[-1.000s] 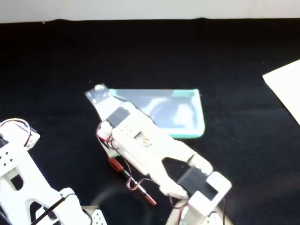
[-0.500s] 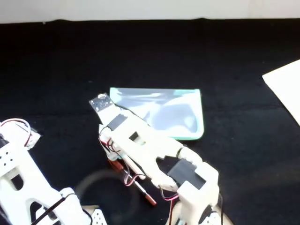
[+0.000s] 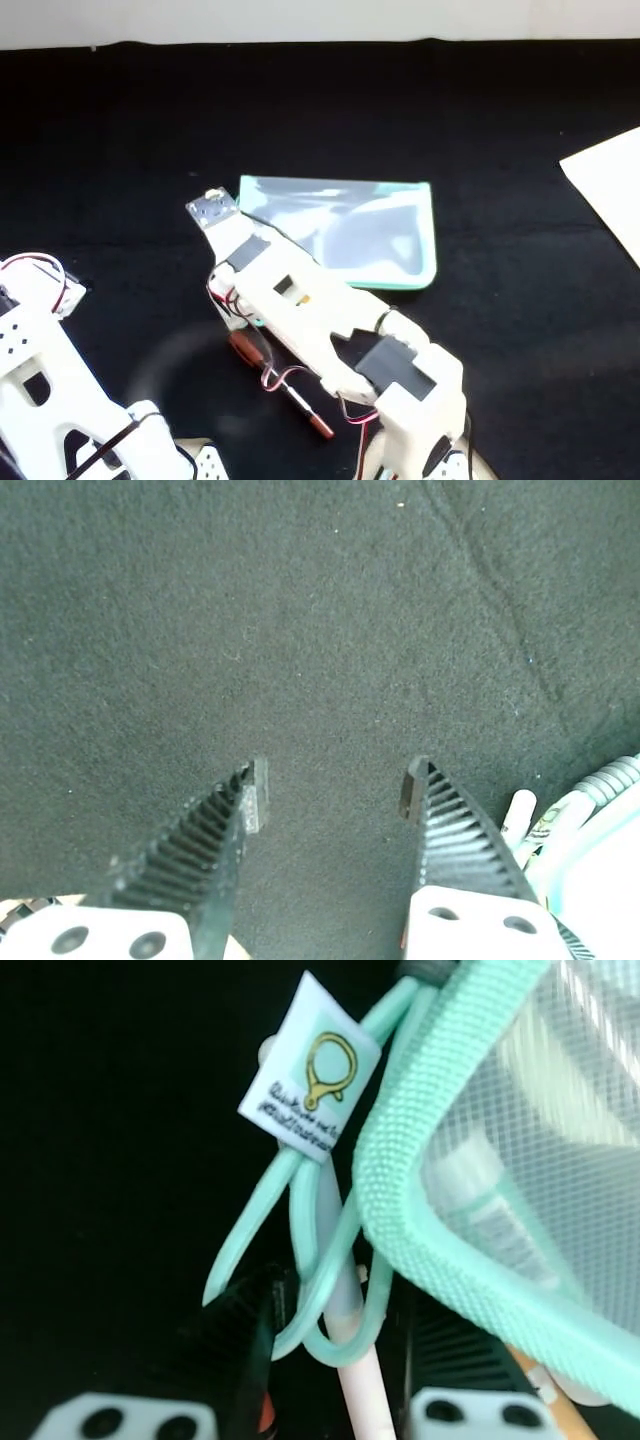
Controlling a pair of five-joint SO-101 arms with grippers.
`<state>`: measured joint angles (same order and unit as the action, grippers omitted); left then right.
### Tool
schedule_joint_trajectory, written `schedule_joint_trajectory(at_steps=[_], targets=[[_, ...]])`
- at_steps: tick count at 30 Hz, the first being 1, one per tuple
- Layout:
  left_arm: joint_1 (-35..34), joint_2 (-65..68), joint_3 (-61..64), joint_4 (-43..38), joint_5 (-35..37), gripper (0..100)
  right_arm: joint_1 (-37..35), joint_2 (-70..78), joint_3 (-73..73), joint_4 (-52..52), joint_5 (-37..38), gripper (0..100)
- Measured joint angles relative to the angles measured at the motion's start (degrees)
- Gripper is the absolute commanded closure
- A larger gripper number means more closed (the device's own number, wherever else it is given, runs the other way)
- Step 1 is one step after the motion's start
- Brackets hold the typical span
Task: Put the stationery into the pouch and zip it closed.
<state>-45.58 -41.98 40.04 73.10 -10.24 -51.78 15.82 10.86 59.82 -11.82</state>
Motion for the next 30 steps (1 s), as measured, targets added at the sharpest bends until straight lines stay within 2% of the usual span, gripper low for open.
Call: schedule_joint_trajectory(at_steps=[8, 12, 24, 30], targets=[[0.0, 0.0, 0.0, 0.0, 0.0, 77, 0.2, 0.0, -0.4, -0.1, 0.0, 91.3], [0.0, 0.0, 0.0, 0.0, 0.0, 77, 0.2, 0.0, -0.4, -0.1, 0.0, 99.7], [0.0, 0.0, 0.0, 0.0, 0.0, 77, 0.3, -0.3, -0.4, -0.1, 0.0, 99.3], [0.0, 0.0, 0.0, 0.0, 0.0, 77, 0.4, -9.9, -0.4, 1.4, 0.0, 99.3]])
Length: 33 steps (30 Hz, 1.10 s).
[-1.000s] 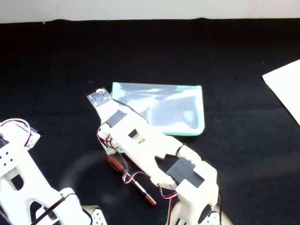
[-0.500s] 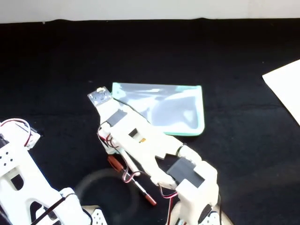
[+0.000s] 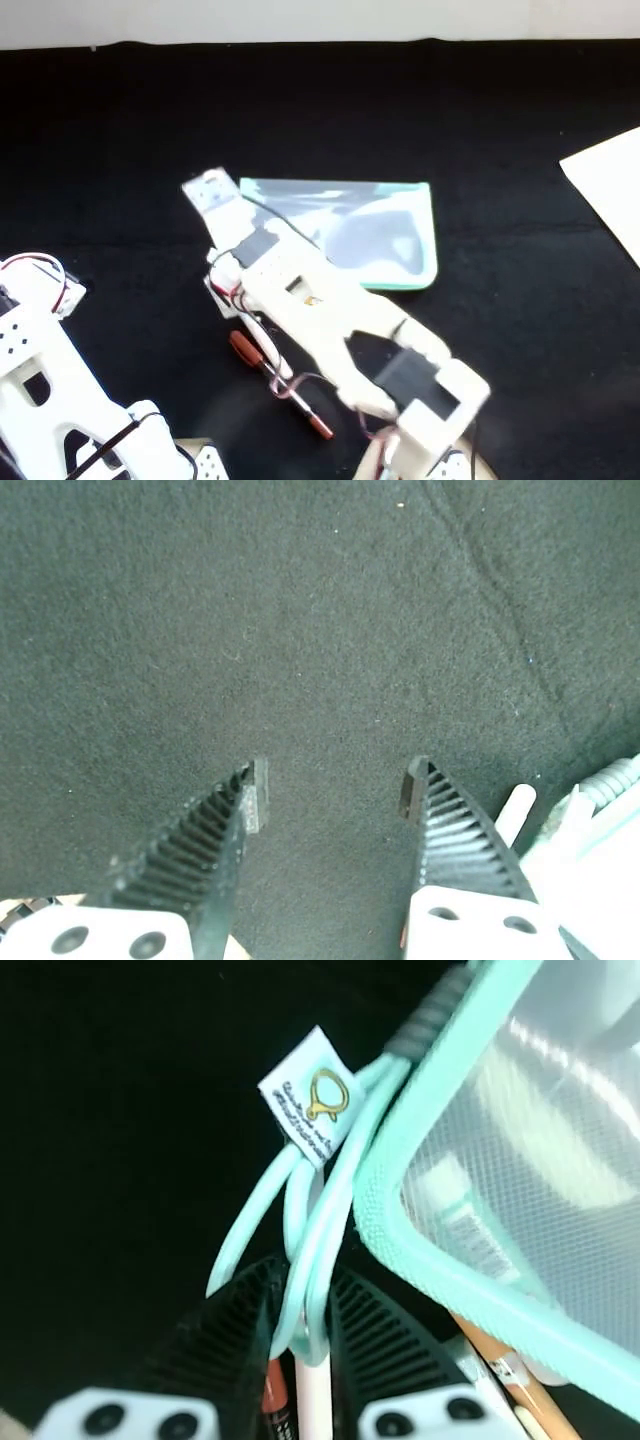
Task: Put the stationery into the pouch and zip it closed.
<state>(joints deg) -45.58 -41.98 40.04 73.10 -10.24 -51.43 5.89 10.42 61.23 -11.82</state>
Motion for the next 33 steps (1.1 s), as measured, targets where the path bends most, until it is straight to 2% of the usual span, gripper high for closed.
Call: schedule_joint_trajectory(at_steps=[12, 15, 20, 26, 33], targets=[[0.0, 0.0, 0.2, 0.0, 0.0, 77, 0.0, -14.9, -1.8, 4.1, 0.0, 99.3], [0.0, 0.0, 0.2, 0.0, 0.0, 77, 0.2, -16.7, -7.5, 7.9, 0.0, 99.3], [1.1, 0.0, 0.2, 0.0, 0.0, 77, 0.2, -17.1, -25.1, 18.5, 2.3, 99.3], [8.7, 0.0, 0.2, 1.8, 0.0, 77, 1.6, -17.4, -48.7, 26.5, 7.7, 99.3], [23.2, 0.0, 0.2, 6.2, 0.0, 77, 10.6, -18.5, -64.4, 26.4, 12.4, 99.3]])
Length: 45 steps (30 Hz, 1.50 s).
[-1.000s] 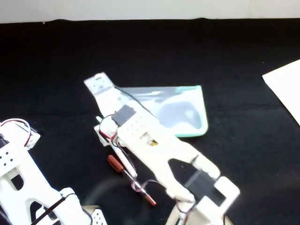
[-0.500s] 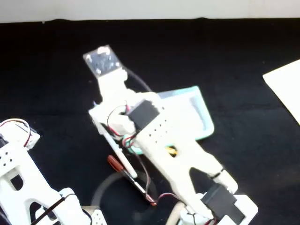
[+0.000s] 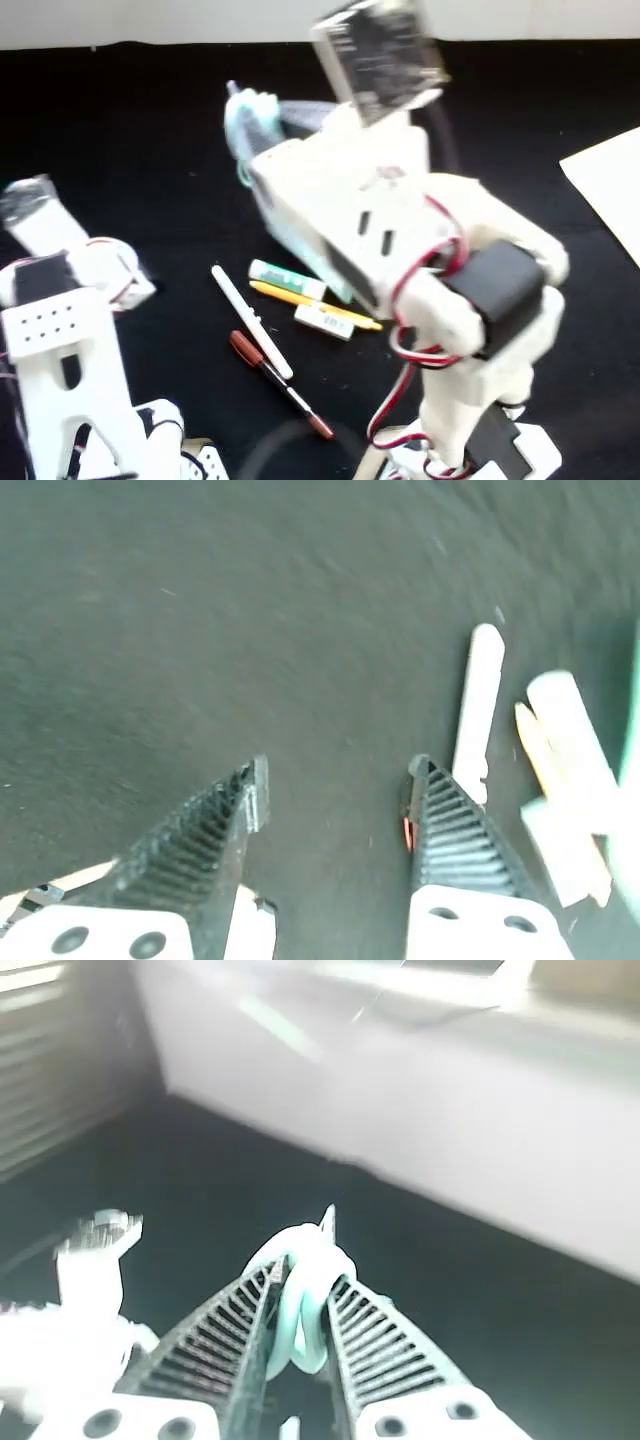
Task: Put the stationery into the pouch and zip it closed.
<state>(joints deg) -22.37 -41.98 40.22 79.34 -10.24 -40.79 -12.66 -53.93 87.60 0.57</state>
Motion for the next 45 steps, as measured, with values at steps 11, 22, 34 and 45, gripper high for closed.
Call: schedule_joint_trajectory(at_steps=[11, 22, 34, 45], targets=[[10.4, 0.0, -3.4, 0.2, -1.3, 77, 5.2, 0.0, -0.8, 3.1, 1.5, 99.2], [12.4, -0.1, -30.4, 16.7, -24.3, 77, 5.2, 0.0, 4.0, 3.7, 1.5, 99.2], [13.5, -0.1, -52.5, 14.9, -9.5, 77, 5.2, -0.2, 4.0, 4.0, 1.5, 99.2], [21.3, 2.0, -53.3, 3.3, 4.9, 77, 1.1, -0.2, 4.0, 6.9, 1.5, 99.2]])
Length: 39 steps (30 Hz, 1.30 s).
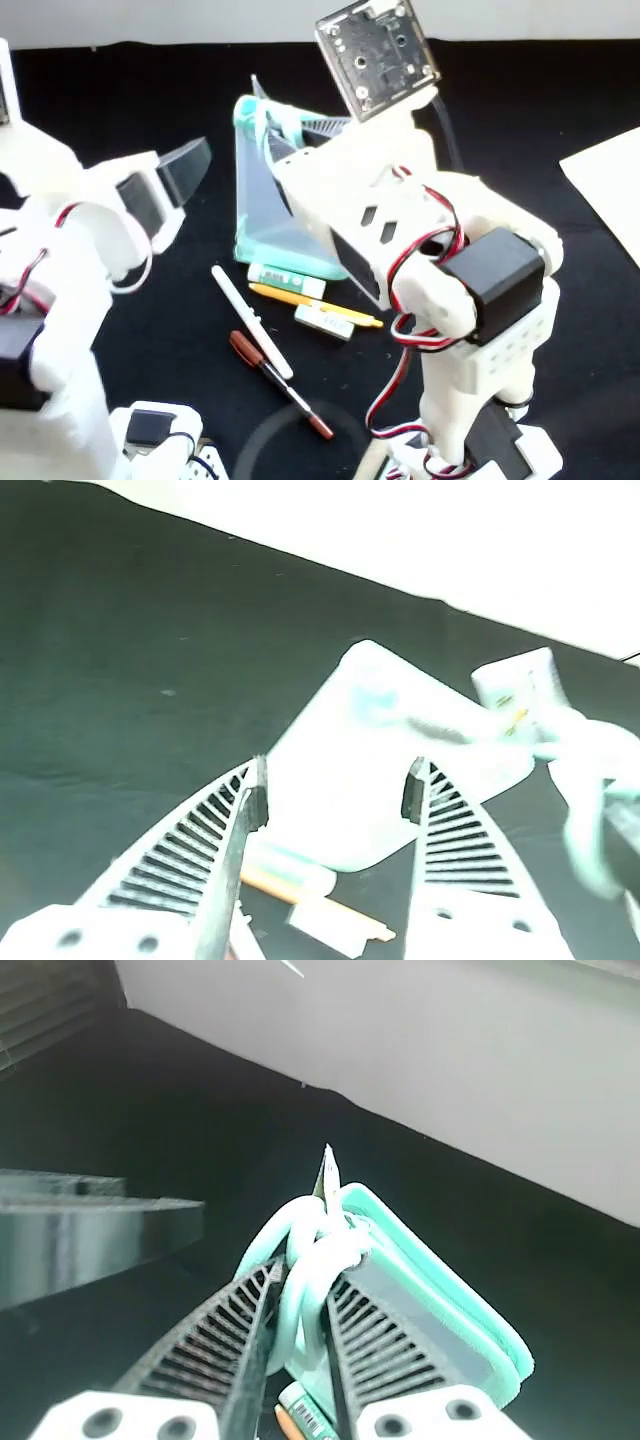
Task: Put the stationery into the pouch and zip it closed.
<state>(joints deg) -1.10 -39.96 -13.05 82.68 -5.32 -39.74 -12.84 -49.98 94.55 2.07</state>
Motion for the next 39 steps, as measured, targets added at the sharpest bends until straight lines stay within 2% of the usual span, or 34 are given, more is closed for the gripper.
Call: schedule_joint_trajectory(at_steps=[5, 13, 17, 25, 39], targets=[[0.1, 7.1, -0.3, -1.9, 0.9, 77, -0.4, 0.0, 0.0, 2.6, -2.1, 99.2], [0.2, 14.5, -0.5, -10.6, 1.1, 77, -0.4, 0.0, 0.0, 3.7, -2.6, 99.2], [0.2, 18.7, -3.8, -12.2, 1.1, 77, -0.4, 0.0, 0.0, 3.7, -2.6, 99.2], [0.2, 30.2, -11.8, -11.9, 1.1, 77, -3.0, 0.0, 0.1, 5.1, -2.6, 99.2], [0.2, 30.9, -13.5, -4.4, 1.0, 77, -3.0, 0.0, 0.1, 5.1, -2.6, 99.2]])
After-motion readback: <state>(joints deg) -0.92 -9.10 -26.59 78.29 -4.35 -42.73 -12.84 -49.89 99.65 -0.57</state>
